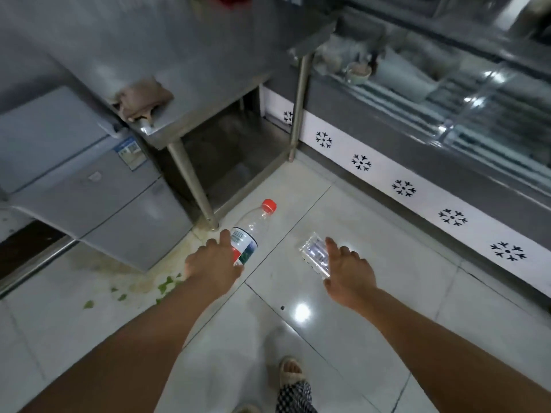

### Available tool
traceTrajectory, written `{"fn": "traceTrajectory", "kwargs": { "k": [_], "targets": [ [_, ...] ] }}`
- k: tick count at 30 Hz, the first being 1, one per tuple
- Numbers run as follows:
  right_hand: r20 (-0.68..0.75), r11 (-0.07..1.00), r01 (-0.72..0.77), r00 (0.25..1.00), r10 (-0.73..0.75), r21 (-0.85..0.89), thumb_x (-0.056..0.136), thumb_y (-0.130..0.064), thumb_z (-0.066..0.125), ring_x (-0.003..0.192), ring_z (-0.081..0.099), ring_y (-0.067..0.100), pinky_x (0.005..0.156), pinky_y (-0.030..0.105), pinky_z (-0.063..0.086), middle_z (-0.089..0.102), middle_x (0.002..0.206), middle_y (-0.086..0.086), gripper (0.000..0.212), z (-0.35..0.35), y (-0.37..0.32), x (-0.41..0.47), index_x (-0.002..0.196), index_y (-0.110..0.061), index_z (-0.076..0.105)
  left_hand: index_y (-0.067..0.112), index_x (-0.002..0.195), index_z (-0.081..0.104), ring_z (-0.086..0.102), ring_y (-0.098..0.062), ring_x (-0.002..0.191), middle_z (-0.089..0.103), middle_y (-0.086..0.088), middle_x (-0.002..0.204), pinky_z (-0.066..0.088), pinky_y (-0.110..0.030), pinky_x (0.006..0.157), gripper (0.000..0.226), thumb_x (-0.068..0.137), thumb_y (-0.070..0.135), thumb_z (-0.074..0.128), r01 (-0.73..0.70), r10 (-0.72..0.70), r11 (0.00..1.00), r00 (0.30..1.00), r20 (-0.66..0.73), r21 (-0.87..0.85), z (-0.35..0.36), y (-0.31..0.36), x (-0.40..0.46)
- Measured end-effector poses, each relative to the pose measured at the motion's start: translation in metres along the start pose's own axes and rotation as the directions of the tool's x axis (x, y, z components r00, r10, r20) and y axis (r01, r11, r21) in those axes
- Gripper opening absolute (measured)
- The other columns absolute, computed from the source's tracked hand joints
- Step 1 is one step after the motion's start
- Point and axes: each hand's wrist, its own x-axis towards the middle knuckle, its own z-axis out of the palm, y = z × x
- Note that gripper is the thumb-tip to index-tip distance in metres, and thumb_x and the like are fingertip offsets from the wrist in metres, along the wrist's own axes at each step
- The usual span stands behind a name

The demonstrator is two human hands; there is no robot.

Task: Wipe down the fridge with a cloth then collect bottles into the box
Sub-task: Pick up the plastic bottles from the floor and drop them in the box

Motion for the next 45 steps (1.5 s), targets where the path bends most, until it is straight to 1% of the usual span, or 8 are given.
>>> {"fn": "traceTrajectory", "kwargs": {
  "k": [5, 9, 16, 19, 24, 29, 38, 45],
  "targets": [
    [-0.065, 0.994, -0.104, 0.992, 0.107, 0.046, 0.087, -0.029, 0.059, 0.112, 0.052, 0.027, 0.090, 0.035, 0.043, 0.048, 0.129, 0.011, 0.083, -0.032, 0.017, -0.058, 0.149, -0.016, 0.006, 0.018, 0.135, 0.026, 0.058, -0.024, 0.107, 0.053, -0.009, 0.125, 0.049, -0.036, 0.090, 0.065, 0.085, 0.043, 0.059, -0.173, 0.173, 0.984, 0.985, -0.006, 0.049, -0.035, 0.025, -0.030],
    [-0.121, 0.969, -0.231, 0.963, 0.240, 0.083, 0.086, -0.029, 0.061, 0.112, 0.053, 0.027, 0.090, 0.036, 0.044, 0.049, 0.130, 0.010, 0.084, -0.054, 0.026, -0.112, 0.149, -0.017, 0.008, 0.019, 0.136, 0.024, 0.058, -0.020, 0.107, 0.054, -0.006, 0.125, 0.046, -0.030, 0.085, 0.064, 0.086, 0.045, 0.056, -0.381, 0.388, 0.910, 0.922, -0.011, 0.165, -0.060, 0.052, -0.058],
    [-0.182, 0.862, -0.488, 0.843, 0.506, 0.137, 0.083, -0.022, 0.057, 0.111, 0.052, 0.029, 0.087, 0.034, 0.042, 0.049, 0.128, 0.009, 0.080, -0.080, 0.064, -0.228, 0.148, -0.017, 0.010, 0.019, 0.131, 0.029, 0.059, -0.022, 0.103, 0.056, -0.006, 0.118, 0.043, -0.030, 0.077, 0.059, 0.084, 0.044, 0.056, -0.627, 0.649, 0.741, 0.761, -0.017, 0.240, -0.098, 0.126, -0.103],
    [-0.188, 0.782, -0.600, 0.760, 0.623, 0.167, 0.083, -0.024, 0.059, 0.111, 0.052, 0.028, 0.087, 0.034, 0.041, 0.049, 0.128, 0.009, 0.081, -0.082, 0.089, -0.282, 0.148, -0.017, 0.010, 0.019, 0.131, 0.028, 0.059, -0.024, 0.103, 0.056, -0.005, 0.117, 0.036, -0.030, 0.071, 0.058, 0.084, 0.042, 0.054, -0.716, 0.748, 0.638, 0.664, -0.005, 0.282, -0.108, 0.171, -0.134],
    [-0.198, 0.669, -0.707, 0.639, 0.743, 0.228, 0.083, -0.027, 0.061, 0.114, 0.052, 0.029, 0.090, 0.035, 0.042, 0.048, 0.128, 0.009, 0.079, -0.079, 0.133, -0.369, 0.146, -0.017, 0.014, 0.016, 0.130, 0.030, 0.059, -0.027, 0.105, 0.058, -0.006, 0.117, 0.038, -0.032, 0.073, 0.056, 0.084, 0.038, 0.053, -0.831, 0.878, 0.454, 0.479, -0.003, 0.322, -0.117, 0.247, -0.200],
    [-0.223, 0.572, -0.773, 0.527, 0.820, 0.276, 0.081, -0.025, 0.058, 0.114, 0.053, 0.029, 0.091, 0.035, 0.042, 0.050, 0.125, 0.008, 0.074, -0.063, 0.190, -0.457, 0.144, -0.019, 0.018, 0.016, 0.128, 0.031, 0.060, -0.028, 0.102, 0.058, -0.005, 0.114, 0.038, -0.034, 0.073, 0.052, 0.085, 0.038, 0.051, -0.884, 0.948, 0.297, 0.318, -0.002, 0.362, -0.106, 0.329, -0.277],
    [-0.218, 0.452, -0.850, 0.404, 0.889, 0.269, 0.082, -0.024, 0.057, 0.109, 0.054, 0.028, 0.086, 0.034, 0.042, 0.051, 0.120, 0.006, 0.070, -0.017, 0.327, -0.624, 0.141, -0.018, 0.019, 0.018, 0.130, 0.029, 0.061, -0.026, 0.101, 0.062, -0.001, 0.111, 0.041, -0.034, 0.075, 0.055, 0.083, 0.037, 0.051, -0.936, 0.983, 0.162, 0.180, 0.029, 0.313, -0.044, 0.492, -0.425],
    [-0.215, 0.357, -0.888, 0.303, 0.928, 0.290, 0.082, -0.024, 0.057, 0.108, 0.054, 0.029, 0.085, 0.035, 0.042, 0.052, 0.121, 0.007, 0.070, -0.001, 0.422, -0.738, 0.141, -0.018, 0.020, 0.019, 0.131, 0.029, 0.060, -0.027, 0.104, 0.058, -0.005, 0.118, 0.044, -0.035, 0.076, 0.058, 0.082, 0.040, 0.052, -0.946, 0.999, 0.028, 0.039, 0.029, 0.322, -0.002, 0.615, -0.538]
  ]
}}
